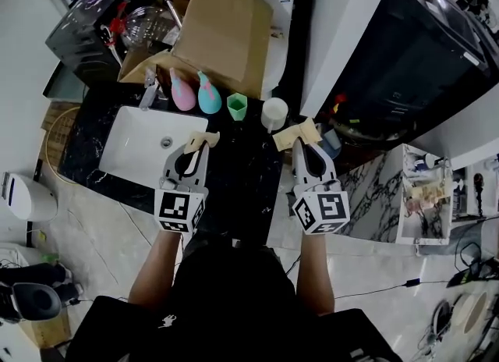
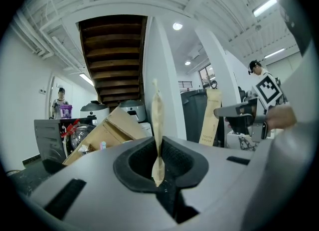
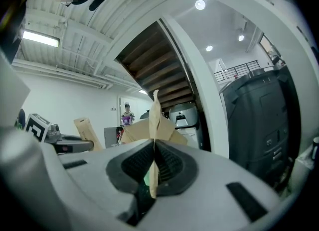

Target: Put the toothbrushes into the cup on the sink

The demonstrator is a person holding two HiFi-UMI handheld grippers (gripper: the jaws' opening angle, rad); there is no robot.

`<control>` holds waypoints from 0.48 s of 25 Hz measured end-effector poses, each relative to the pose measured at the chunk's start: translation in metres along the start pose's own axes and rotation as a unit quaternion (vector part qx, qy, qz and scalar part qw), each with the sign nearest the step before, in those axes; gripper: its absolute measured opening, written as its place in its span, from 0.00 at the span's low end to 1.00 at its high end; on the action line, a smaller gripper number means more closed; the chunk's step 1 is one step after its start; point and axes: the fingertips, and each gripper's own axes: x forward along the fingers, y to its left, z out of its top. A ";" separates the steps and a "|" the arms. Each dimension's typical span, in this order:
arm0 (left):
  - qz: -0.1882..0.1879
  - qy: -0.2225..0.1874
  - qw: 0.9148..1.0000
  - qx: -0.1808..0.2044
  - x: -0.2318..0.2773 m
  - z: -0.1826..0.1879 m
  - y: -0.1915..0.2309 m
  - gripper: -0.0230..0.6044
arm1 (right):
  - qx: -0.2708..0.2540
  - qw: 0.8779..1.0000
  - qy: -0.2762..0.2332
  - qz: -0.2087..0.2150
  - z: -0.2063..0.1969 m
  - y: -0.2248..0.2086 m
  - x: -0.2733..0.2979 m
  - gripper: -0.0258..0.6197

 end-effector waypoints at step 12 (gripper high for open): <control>-0.026 -0.001 0.999 -0.039 0.051 -0.009 -0.001 0.09 | 0.002 0.999 -0.001 -0.032 -0.012 -0.019 0.006 0.05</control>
